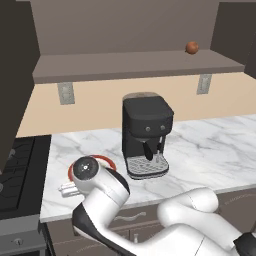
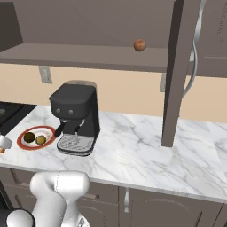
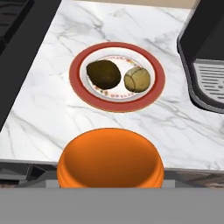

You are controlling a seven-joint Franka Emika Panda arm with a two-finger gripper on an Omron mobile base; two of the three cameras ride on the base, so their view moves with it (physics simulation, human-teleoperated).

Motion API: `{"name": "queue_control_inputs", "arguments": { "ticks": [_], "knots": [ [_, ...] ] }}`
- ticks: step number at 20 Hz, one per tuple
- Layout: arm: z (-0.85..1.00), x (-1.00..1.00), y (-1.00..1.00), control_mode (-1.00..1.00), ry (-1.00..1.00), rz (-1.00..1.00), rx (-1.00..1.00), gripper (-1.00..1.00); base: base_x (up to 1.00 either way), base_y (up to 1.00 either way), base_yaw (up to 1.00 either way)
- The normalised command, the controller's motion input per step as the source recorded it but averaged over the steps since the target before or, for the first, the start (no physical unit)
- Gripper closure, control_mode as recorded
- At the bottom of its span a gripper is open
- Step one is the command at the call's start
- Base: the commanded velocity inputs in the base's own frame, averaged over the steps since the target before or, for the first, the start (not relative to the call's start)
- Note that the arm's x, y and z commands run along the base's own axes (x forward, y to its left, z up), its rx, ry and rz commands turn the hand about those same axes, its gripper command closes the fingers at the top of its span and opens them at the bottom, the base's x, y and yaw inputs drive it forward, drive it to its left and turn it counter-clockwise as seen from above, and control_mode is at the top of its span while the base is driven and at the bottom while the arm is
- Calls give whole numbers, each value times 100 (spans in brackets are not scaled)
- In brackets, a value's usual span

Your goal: Pick the avocado and bread from the counter and place them on the plate. Then pick the jam from the cabinet and place it next to the plate. Lastly close the cabinet door.

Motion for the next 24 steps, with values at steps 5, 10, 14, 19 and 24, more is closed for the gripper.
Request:
{"name": "queue_control_inputs", "arguments": {
  "ticks": [5,10,14,19,24],
  "knots": [
    [-7,0,7,-100,-3,0,0,100,0,0,0],
    [-5,0,7,-100,-6,0,0,100,0,0,0],
    [-6,0,3,-100,-7,0,0,100,0,0,0],
    [-11,3,0,-100,-2,0,0,100,0,0,0],
    [-12,12,0,-100,0,0,0,100,0,0,0]
  ]
}}
